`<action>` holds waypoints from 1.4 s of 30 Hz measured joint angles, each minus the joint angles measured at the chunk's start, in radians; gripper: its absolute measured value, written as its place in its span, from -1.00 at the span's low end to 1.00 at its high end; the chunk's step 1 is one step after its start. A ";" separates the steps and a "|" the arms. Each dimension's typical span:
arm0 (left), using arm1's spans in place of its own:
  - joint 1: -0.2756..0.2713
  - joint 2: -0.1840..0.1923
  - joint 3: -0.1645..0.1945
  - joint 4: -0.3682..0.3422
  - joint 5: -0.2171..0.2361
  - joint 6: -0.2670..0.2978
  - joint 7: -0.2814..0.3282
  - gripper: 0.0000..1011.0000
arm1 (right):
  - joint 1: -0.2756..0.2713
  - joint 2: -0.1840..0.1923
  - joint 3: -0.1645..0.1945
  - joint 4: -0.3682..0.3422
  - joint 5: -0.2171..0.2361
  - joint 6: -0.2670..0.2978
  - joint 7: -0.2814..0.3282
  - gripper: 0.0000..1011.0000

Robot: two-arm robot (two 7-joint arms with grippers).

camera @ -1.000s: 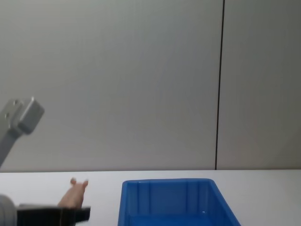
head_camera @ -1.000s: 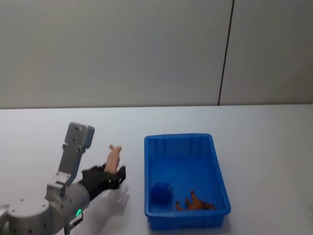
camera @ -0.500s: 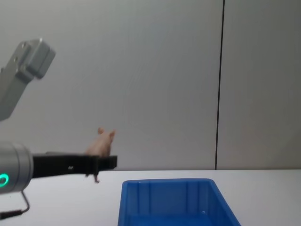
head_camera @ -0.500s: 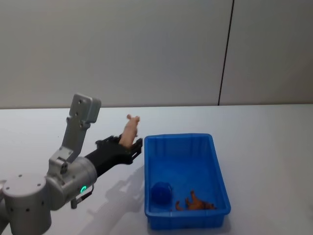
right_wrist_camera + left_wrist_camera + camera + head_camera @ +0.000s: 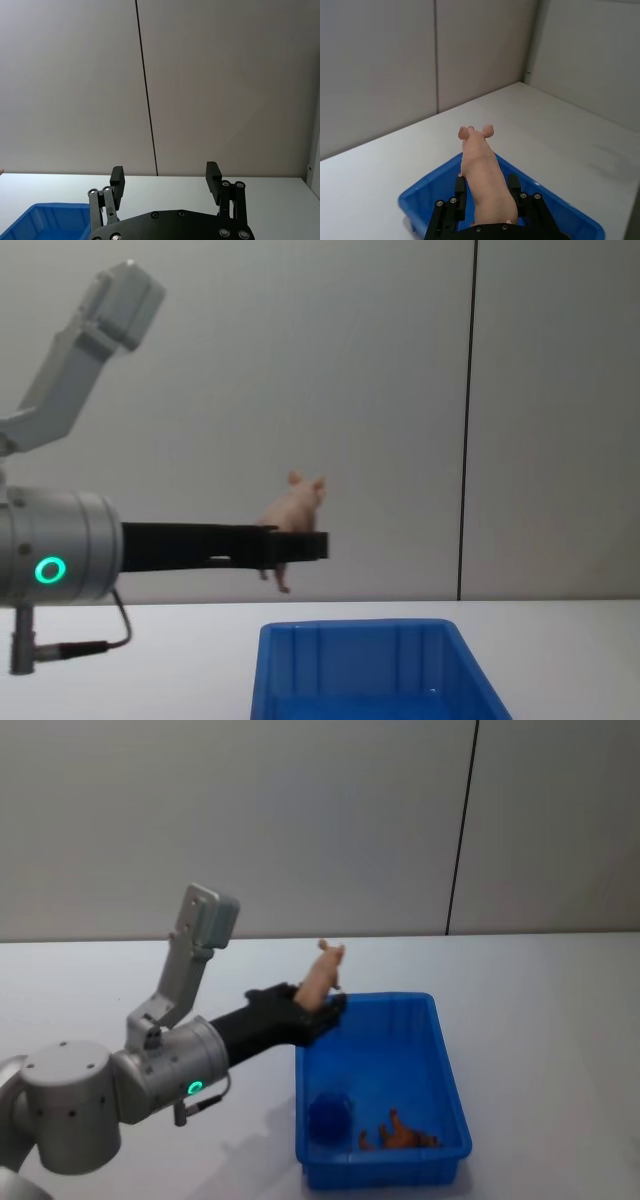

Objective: Pick up the two dolls from the table and place them into the box.

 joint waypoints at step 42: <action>-0.074 -0.063 0.060 0.102 0.046 0.026 -0.160 0.98 | 0.000 0.000 0.000 0.000 0.000 0.000 0.000 0.98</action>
